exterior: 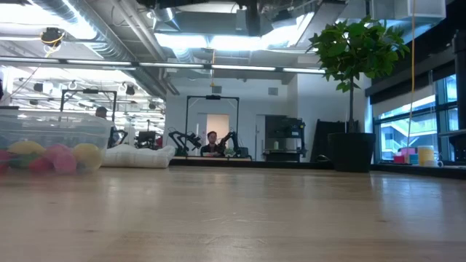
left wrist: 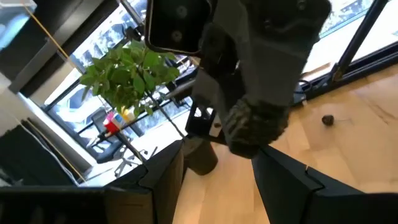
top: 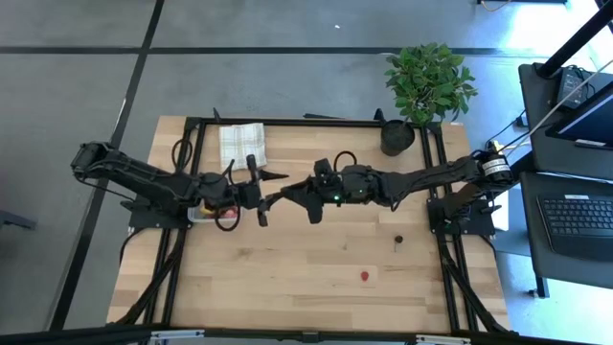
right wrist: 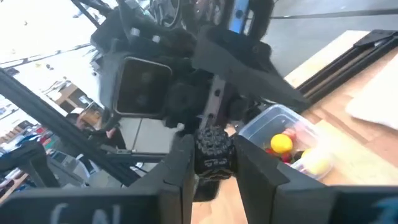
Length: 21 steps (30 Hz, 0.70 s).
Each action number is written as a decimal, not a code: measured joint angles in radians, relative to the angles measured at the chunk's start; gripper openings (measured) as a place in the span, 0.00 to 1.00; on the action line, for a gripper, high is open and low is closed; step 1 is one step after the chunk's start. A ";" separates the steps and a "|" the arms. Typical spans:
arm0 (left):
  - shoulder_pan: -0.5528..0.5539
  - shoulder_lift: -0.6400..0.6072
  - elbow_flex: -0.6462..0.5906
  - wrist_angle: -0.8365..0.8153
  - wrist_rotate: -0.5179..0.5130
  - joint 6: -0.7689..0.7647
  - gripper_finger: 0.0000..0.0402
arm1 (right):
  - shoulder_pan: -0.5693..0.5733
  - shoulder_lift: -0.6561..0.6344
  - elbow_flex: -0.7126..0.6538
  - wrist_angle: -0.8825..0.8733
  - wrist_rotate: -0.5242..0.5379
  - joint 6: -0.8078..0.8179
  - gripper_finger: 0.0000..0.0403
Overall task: Pick and placing Produce into tupperware
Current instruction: Put the black berry into the transparent bin
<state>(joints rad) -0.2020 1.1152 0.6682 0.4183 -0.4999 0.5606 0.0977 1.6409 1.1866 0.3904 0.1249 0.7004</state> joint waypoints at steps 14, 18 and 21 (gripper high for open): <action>-0.024 -0.001 0.000 0.043 0.043 0.000 0.45 | 0.006 0.000 0.000 -0.016 0.011 -0.006 0.23; -0.039 -0.001 0.000 0.070 0.042 0.001 0.45 | 0.006 0.001 0.000 -0.017 0.013 -0.005 0.23; -0.039 -0.001 0.000 0.067 0.046 0.001 0.45 | 0.007 0.001 0.000 -0.015 0.012 -0.005 0.23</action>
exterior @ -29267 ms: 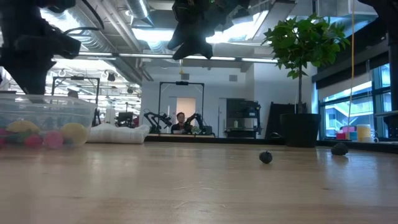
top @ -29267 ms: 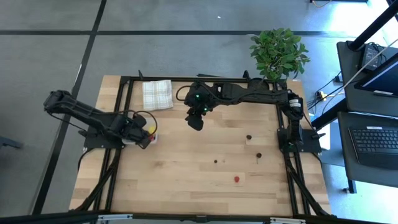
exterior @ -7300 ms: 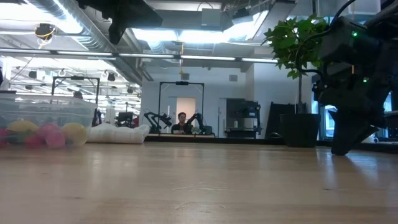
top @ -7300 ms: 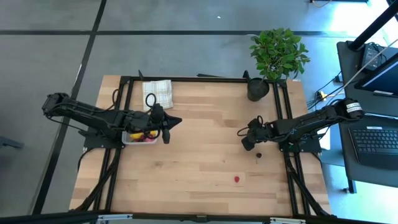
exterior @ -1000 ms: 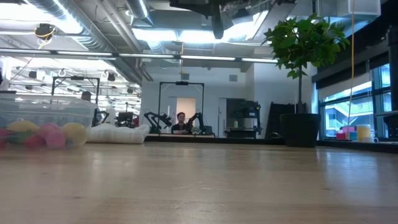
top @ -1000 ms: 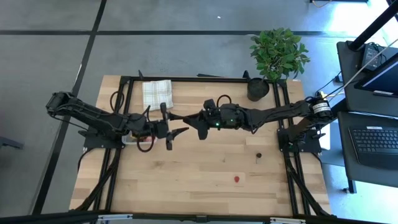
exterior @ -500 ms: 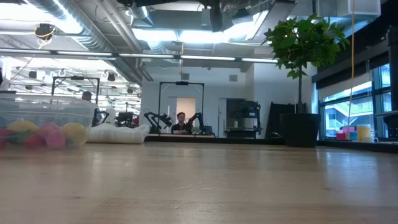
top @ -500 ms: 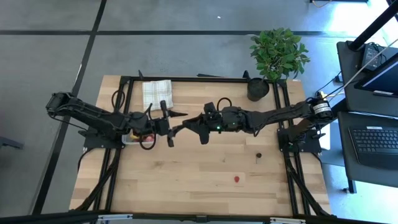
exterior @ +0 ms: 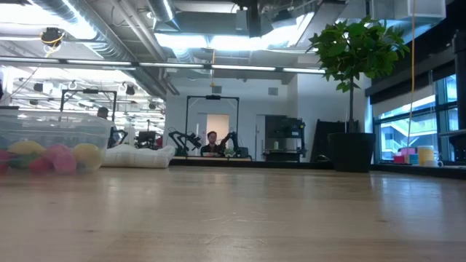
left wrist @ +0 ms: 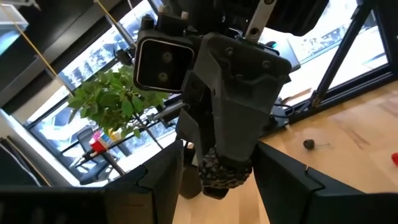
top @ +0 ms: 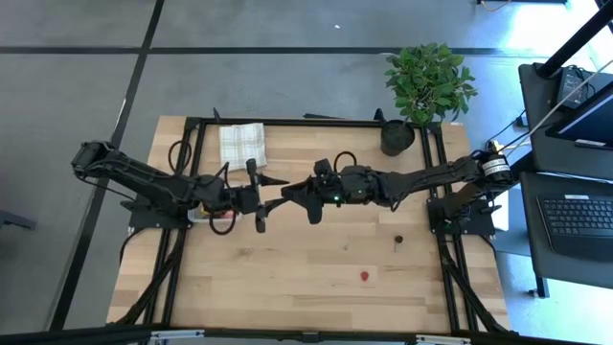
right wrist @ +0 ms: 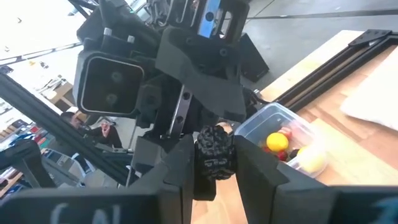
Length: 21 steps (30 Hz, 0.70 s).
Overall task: Pick and placing Produce into tupperware
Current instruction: Put the black berry into the transparent bin
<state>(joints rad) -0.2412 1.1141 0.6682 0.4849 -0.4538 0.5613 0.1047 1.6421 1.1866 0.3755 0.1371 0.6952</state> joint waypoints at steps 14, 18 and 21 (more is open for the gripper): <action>0.003 0.008 0.000 -0.004 -0.001 0.037 0.35 | -0.001 0.000 0.000 -0.005 0.003 0.003 0.23; 0.001 0.009 0.000 -0.006 0.001 0.055 0.26 | -0.001 0.000 0.000 -0.005 0.002 0.004 0.23; 0.002 0.009 0.000 -0.006 0.001 0.055 0.26 | -0.001 0.000 0.000 -0.007 0.002 0.004 0.23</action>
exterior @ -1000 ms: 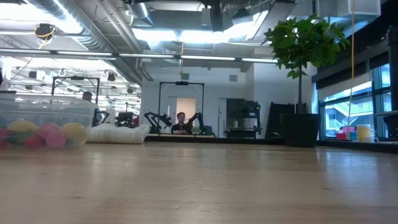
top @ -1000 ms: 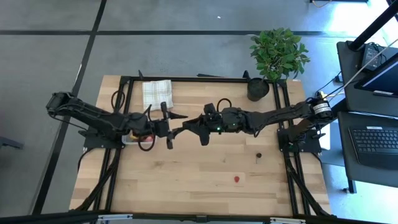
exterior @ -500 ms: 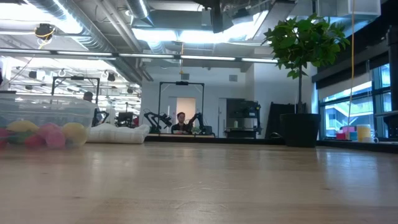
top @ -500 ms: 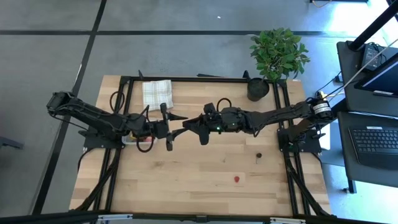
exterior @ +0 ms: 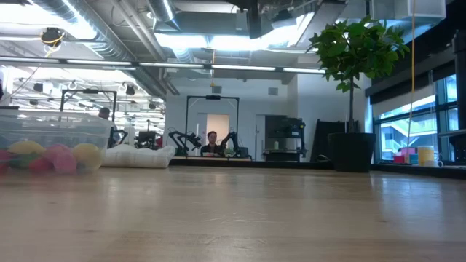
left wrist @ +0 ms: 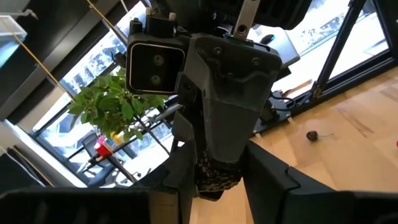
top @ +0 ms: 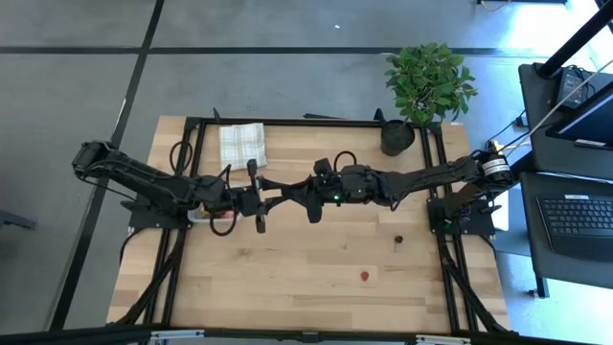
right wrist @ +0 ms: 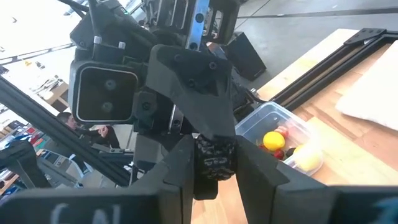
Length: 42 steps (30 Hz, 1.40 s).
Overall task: Pick and placing Produce into tupperware
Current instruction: Put the black berry into the transparent bin
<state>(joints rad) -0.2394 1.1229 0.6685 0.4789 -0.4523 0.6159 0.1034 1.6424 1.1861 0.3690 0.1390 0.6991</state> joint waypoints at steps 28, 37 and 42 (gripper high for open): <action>0.002 -0.002 0.002 -0.016 -0.008 -0.067 0.20 | 0.001 0.001 -0.001 0.066 -0.005 -0.081 0.66; 0.000 -0.002 0.002 -0.042 -0.005 -0.091 0.22 | 0.000 -0.003 -0.001 0.020 -0.004 -0.108 0.66; -0.008 -0.004 0.002 -0.044 -0.016 -0.111 0.19 | 0.000 -0.048 -0.001 -0.115 -0.002 -0.110 0.66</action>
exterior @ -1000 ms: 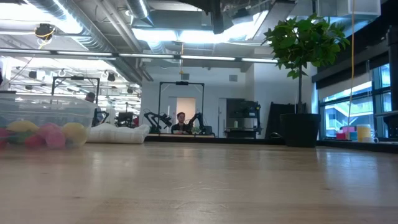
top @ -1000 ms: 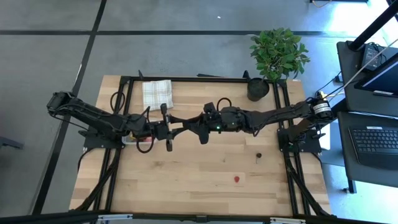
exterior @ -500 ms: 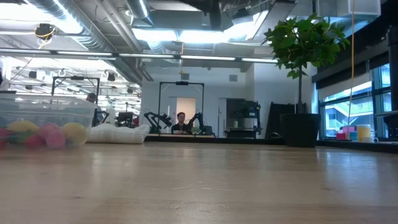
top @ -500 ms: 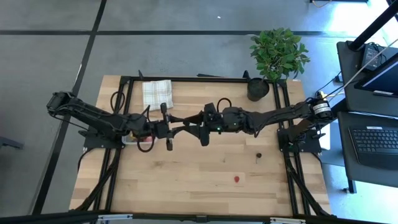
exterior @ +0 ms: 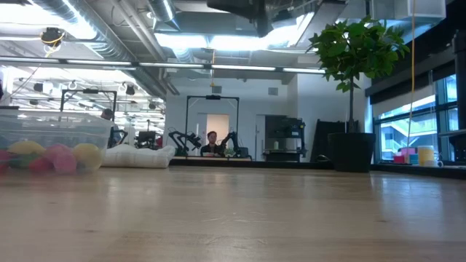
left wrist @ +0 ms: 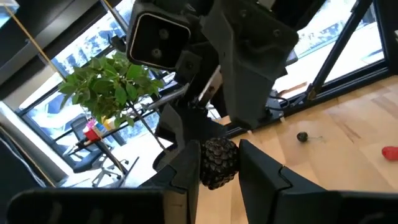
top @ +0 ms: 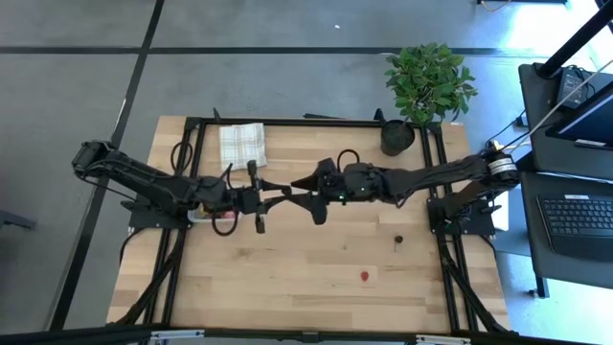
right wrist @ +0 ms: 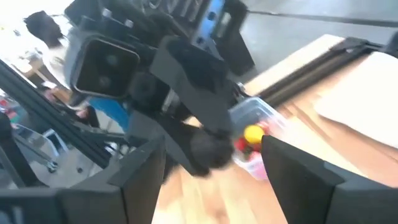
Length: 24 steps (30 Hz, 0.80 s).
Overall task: Pick and placing Produce into tupperware
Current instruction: Put the black berry into the transparent bin
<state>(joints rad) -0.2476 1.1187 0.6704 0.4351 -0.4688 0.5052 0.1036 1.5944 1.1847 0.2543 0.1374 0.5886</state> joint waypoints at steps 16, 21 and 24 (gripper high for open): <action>-0.108 -0.093 -0.002 -0.294 -0.251 -0.198 0.19 | 0.000 -0.086 0.000 -0.521 0.003 0.117 0.65; -0.145 -0.206 -0.002 -0.569 -0.305 -0.456 0.21 | -0.003 -0.084 0.000 -0.542 0.010 0.134 0.65; -0.153 -0.259 -0.002 -0.725 -0.307 -0.611 0.19 | -0.003 -0.084 0.000 -0.543 0.042 0.128 0.65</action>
<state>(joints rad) -0.4004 0.8596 0.6689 -0.2897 -0.7755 -0.1056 0.1005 1.5105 1.1851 -0.2882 0.1795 0.7165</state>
